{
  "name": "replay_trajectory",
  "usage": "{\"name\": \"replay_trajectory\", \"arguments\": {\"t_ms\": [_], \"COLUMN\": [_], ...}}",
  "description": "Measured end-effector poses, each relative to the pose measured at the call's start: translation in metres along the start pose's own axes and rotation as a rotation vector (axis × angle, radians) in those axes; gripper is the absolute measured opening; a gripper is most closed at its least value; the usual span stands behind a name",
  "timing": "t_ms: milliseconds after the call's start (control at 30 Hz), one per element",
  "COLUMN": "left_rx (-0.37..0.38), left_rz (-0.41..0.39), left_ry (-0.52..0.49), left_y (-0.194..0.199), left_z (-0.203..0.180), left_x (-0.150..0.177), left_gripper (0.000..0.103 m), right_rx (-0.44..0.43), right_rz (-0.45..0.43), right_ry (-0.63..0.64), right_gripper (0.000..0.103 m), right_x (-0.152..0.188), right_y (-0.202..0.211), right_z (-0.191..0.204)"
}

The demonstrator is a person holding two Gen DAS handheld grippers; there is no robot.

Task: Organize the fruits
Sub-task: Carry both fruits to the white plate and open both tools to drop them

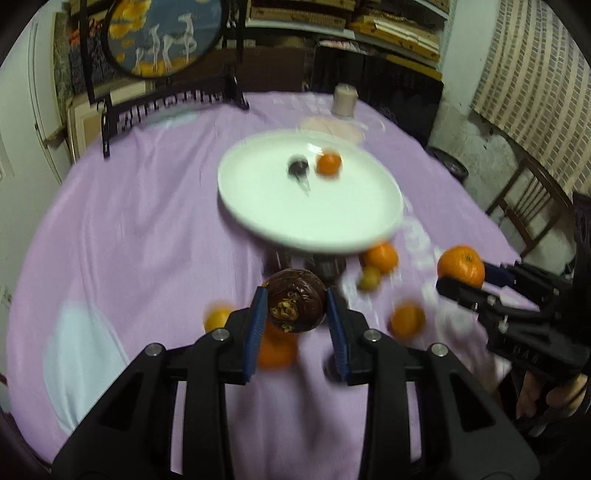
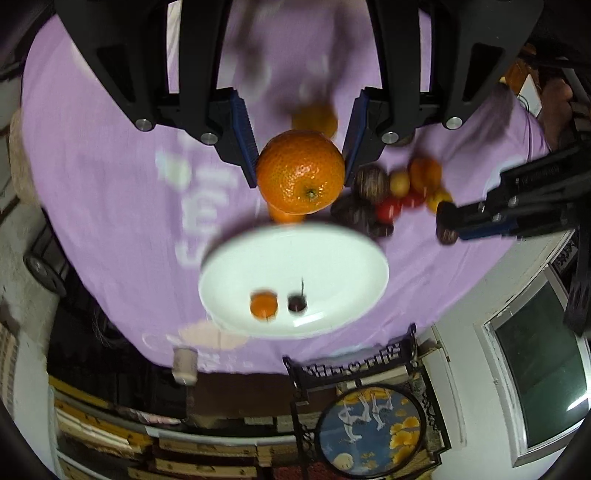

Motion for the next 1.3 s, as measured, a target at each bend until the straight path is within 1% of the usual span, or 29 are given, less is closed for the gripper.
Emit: {"name": "replay_trajectory", "arguments": {"t_ms": [67, 100, 167, 233, 300, 400, 467, 633, 667, 700, 733, 767, 800, 867, 900, 933, 967, 1000, 1033, 1067, 1100, 1167, 1300], "left_rx": [-0.010, -0.015, -0.016, -0.007, -0.028, -0.001, -0.005, -0.009, -0.010, -0.004, 0.001, 0.002, -0.001, 0.006, 0.013, 0.011, 0.002, -0.005, -0.002, 0.001, -0.002, -0.017, -0.016], "left_rz": [-0.010, -0.005, 0.008, 0.038, 0.069, 0.135, 0.165, 0.178, 0.174, 0.162, 0.153, 0.133, 0.100, 0.063, 0.042, 0.028, 0.015, 0.000, -0.021, -0.036, -0.047, -0.051, -0.014], "left_ry": [-0.011, -0.022, -0.010, -0.004, 0.004, 0.034, 0.039, 0.044, 0.049, 0.055, 0.059, 0.064, 0.063, 0.042, 0.036, 0.030, 0.024, 0.024, 0.030, 0.035, 0.036, 0.040, 0.072], "left_y": [-0.008, -0.018, -0.036, -0.063, -0.096, -0.135, -0.154, -0.173, -0.173, -0.170, -0.166, -0.158, -0.147, -0.123, -0.104, -0.092, -0.079, -0.066, -0.051, -0.039, -0.030, -0.019, -0.011], "left_z": [0.003, 0.005, 0.011, 0.016, 0.022, 0.029, 0.031, 0.038, 0.038, 0.040, 0.040, 0.042, 0.042, 0.038, 0.036, 0.034, 0.032, 0.030, 0.029, 0.028, 0.027, 0.026, 0.029], "left_x": [-0.035, -0.057, -0.088, -0.117, -0.139, -0.150, -0.153, -0.158, -0.159, -0.162, -0.161, -0.162, -0.162, -0.157, -0.148, -0.141, -0.131, -0.118, -0.101, -0.085, -0.068, -0.032, 0.009], "left_gripper": [0.033, 0.033, 0.033, 0.033, 0.033, 0.033, 0.033, 0.034, 0.037, 0.045, 0.069, 0.077, 0.077, 0.077, 0.078, 0.080, 0.084, 0.087, 0.091, 0.092, 0.092, 0.092, 0.092], "right_rx": [-0.004, -0.007, -0.013, -0.020, -0.005, 0.008, 0.002, 0.008, 0.013, 0.034, 0.059, 0.082, 0.097, 0.090, 0.085, 0.083, 0.081, 0.076, 0.069, 0.059, 0.042, 0.048, 0.055], "right_rz": [-0.011, -0.015, -0.011, 0.014, 0.052, 0.119, 0.151, 0.165, 0.164, 0.159, 0.138, 0.106, 0.078, 0.055, 0.042, 0.033, 0.027, 0.019, 0.009, -0.001, -0.011, -0.017, -0.010], "right_ry": [0.019, 0.030, 0.049, 0.051, 0.048, 0.032, 0.028, 0.035, 0.038, 0.049, 0.062, 0.074, 0.090, 0.102, 0.103, 0.102, 0.099, 0.085, 0.071, 0.061, 0.050, 0.032, -0.006], "right_gripper": [0.045, 0.045, 0.045, 0.045, 0.045, 0.045, 0.044, 0.045, 0.045, 0.053, 0.061, 0.065, 0.065, 0.065, 0.068, 0.071, 0.077, 0.087, 0.091, 0.094, 0.094, 0.094, 0.094], "right_x": [-0.022, -0.039, -0.068, -0.090, -0.106, -0.119, -0.122, -0.127, -0.128, -0.129, -0.131, -0.131, -0.132, -0.129, -0.123, -0.116, -0.108, -0.093, -0.080, -0.070, -0.055, -0.036, -0.014], "right_y": [-0.008, -0.016, -0.034, -0.055, -0.080, -0.118, -0.134, -0.152, -0.153, -0.153, -0.150, -0.144, -0.134, -0.115, -0.099, -0.086, -0.074, -0.057, -0.046, -0.038, -0.027, -0.017, -0.003], "right_z": [-0.002, -0.004, -0.009, -0.015, -0.022, -0.032, -0.036, -0.039, -0.038, -0.037, -0.034, -0.032, -0.029, -0.026, -0.024, -0.022, -0.020, -0.017, -0.016, -0.014, -0.012, -0.008, -0.004]}}
Point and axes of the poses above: each gripper's, at about its wrist camera, not at the fingertips, and y roughly against the way its jaws point, z to its left, x to its underside, the point moved 1 cm from there along -y, roughly the way its jaws point, and after that the axes turned 4 degrees about z, right-handed, at the moved point
